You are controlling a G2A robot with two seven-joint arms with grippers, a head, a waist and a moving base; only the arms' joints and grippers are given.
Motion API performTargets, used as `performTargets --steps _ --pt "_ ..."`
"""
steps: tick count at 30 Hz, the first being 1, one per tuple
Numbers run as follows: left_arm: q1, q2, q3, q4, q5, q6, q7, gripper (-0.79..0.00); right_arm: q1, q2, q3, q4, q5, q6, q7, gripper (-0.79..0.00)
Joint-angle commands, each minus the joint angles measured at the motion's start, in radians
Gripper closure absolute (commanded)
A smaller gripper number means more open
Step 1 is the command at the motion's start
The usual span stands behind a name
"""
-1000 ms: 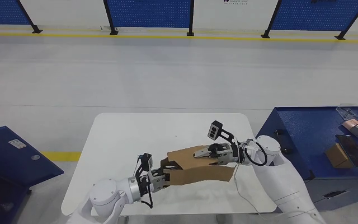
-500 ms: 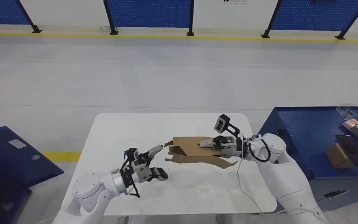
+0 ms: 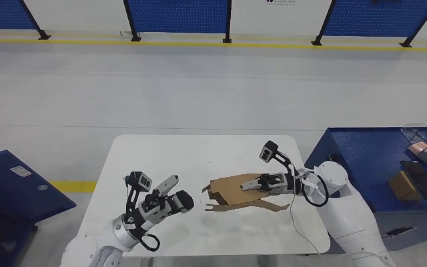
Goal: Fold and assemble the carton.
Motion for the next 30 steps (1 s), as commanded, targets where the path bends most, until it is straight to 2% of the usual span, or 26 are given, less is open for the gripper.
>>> performTargets --steps 1,5,11,30 --pt "-0.012 -0.002 0.041 -0.006 0.060 0.010 0.023 -0.785 0.000 0.001 -0.005 -0.001 -0.004 0.000 0.017 0.000" --pt "-0.038 -0.006 0.102 -0.004 0.112 0.007 0.051 -0.785 -0.003 0.003 -0.019 -0.004 -0.014 0.002 0.029 0.000" --pt "-0.056 -0.009 0.141 -0.004 0.125 0.012 0.058 -0.785 0.001 0.003 -0.034 0.000 -0.014 0.007 0.031 0.000" --pt "-0.061 -0.007 0.162 -0.026 0.126 -0.003 0.061 -0.785 0.023 0.000 -0.099 0.005 -0.047 0.009 0.019 0.000"
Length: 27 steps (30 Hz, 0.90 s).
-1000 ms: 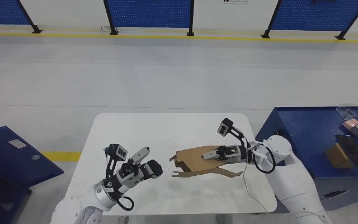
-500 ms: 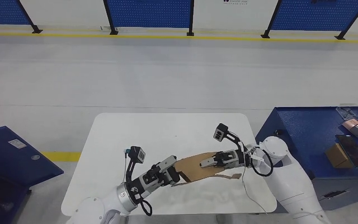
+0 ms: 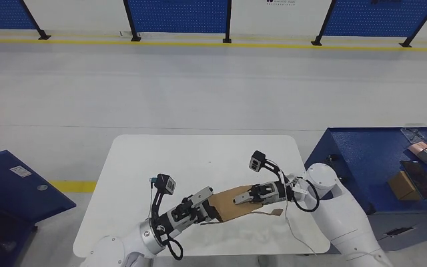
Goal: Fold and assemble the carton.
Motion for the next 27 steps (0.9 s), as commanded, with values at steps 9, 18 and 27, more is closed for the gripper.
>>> performTargets --steps 9,18,27 --pt "-0.021 0.000 0.027 0.014 0.017 0.020 -0.003 -0.785 0.011 0.000 -0.018 0.002 -0.002 0.009 -0.009 0.000" --pt "0.021 0.008 -0.058 -0.024 -0.029 -0.010 0.016 -0.785 0.057 0.006 0.041 0.119 0.221 0.097 0.046 0.000" --pt "0.030 0.014 -0.083 0.023 -0.068 0.023 -0.016 -0.785 0.084 0.040 -0.027 0.108 0.542 0.206 0.046 0.000"
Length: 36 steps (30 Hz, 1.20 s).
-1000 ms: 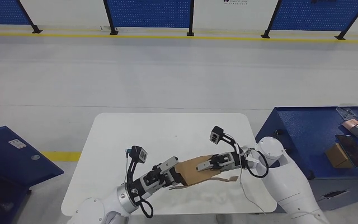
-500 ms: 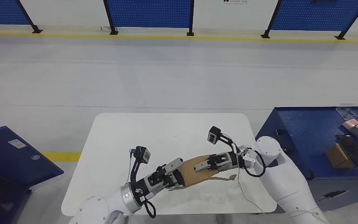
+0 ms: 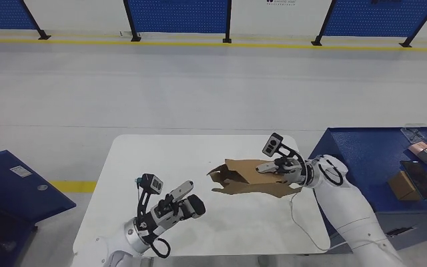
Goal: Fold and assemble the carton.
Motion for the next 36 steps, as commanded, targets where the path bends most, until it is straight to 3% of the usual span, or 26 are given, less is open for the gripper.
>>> performTargets --steps 1,11,23,36 --pt "-0.018 0.000 0.025 0.016 0.065 0.030 0.018 -0.785 0.001 0.012 -0.019 -0.014 0.042 0.004 0.000 0.000" --pt "-0.058 -0.006 0.138 0.025 0.295 0.058 0.120 -0.785 0.012 0.068 -0.102 -0.044 0.076 -0.060 0.000 0.000" --pt "-0.091 -0.013 0.184 0.067 0.303 0.093 0.140 -0.785 0.019 0.120 -0.132 -0.053 0.195 -0.105 0.000 0.000" --pt "-0.106 -0.022 0.222 0.089 0.265 0.106 0.155 -0.785 0.044 0.136 -0.169 0.010 0.231 -0.151 0.000 0.000"
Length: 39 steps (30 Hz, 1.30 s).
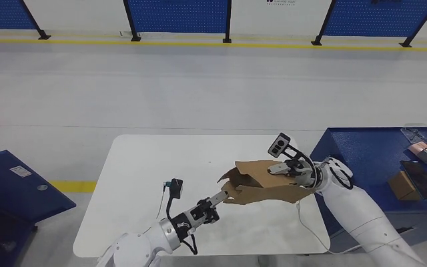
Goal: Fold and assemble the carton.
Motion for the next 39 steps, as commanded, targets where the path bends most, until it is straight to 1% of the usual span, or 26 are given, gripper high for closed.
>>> performTargets --steps 1,3,5,9,10,11,12,14,17,20,23,25,27,31,35,39 --pt "0.009 -0.001 -0.017 -0.005 -0.045 -0.012 0.007 -0.785 0.004 0.000 0.002 0.025 -0.009 -0.010 0.000 0.000" --pt "0.021 0.000 -0.045 -0.005 -0.108 -0.013 0.003 -0.785 0.004 0.000 0.002 0.025 -0.009 -0.010 0.000 0.000" --pt "0.030 0.001 -0.070 0.001 -0.210 0.009 -0.038 -0.785 0.002 0.000 0.003 0.024 -0.011 -0.012 -0.009 0.000" --pt "0.030 0.001 -0.070 0.001 -0.210 0.009 -0.038 -0.785 -0.020 -0.001 0.028 0.002 -0.034 -0.049 -0.068 0.000" --pt "0.038 -0.001 -0.073 -0.002 -0.268 0.000 -0.045 -0.785 -0.024 -0.001 0.037 0.003 -0.048 -0.066 -0.081 0.000" --pt "0.042 -0.001 -0.090 -0.002 -0.285 -0.011 -0.038 -0.785 -0.027 0.000 0.045 0.006 -0.064 -0.084 -0.098 0.000" --pt "0.052 0.001 -0.101 -0.013 -0.278 -0.028 -0.038 -0.785 -0.029 0.000 0.052 0.007 -0.084 -0.100 -0.118 0.000" --pt "0.086 0.006 -0.111 -0.057 -0.197 -0.061 -0.011 -0.785 -0.034 0.001 0.065 0.004 -0.133 -0.135 -0.159 0.000" --pt "0.140 0.011 -0.082 -0.140 -0.071 -0.072 0.011 -0.785 -0.044 0.001 0.074 -0.019 -0.187 -0.154 -0.181 0.000" --pt "0.159 0.012 -0.040 -0.178 0.055 -0.032 0.058 -0.785 -0.053 0.000 0.080 -0.050 -0.219 -0.166 -0.170 0.000" --pt "0.137 0.006 0.017 -0.181 0.144 0.018 0.122 -0.785 -0.065 -0.001 0.089 -0.079 -0.251 -0.188 -0.158 0.000" --pt "0.113 -0.003 0.044 -0.165 0.157 0.051 0.185 -0.785 -0.074 -0.001 0.096 -0.100 -0.260 -0.199 -0.143 0.000" --pt "0.085 -0.011 0.067 -0.149 0.148 0.079 0.219 -0.785 -0.085 -0.001 0.108 -0.110 -0.252 -0.201 -0.130 0.000" --pt "0.043 -0.021 0.082 -0.114 0.123 0.101 0.238 -0.785 -0.099 -0.001 0.129 -0.120 -0.256 -0.199 -0.117 0.000" --pt "0.034 -0.026 0.092 -0.105 0.119 0.103 0.244 -0.785 -0.114 -0.003 0.138 -0.130 -0.270 -0.197 -0.108 0.000" --pt "0.024 -0.028 0.105 -0.097 0.146 0.134 0.239 -0.785 -0.123 -0.007 0.140 -0.138 -0.284 -0.200 -0.103 0.000"
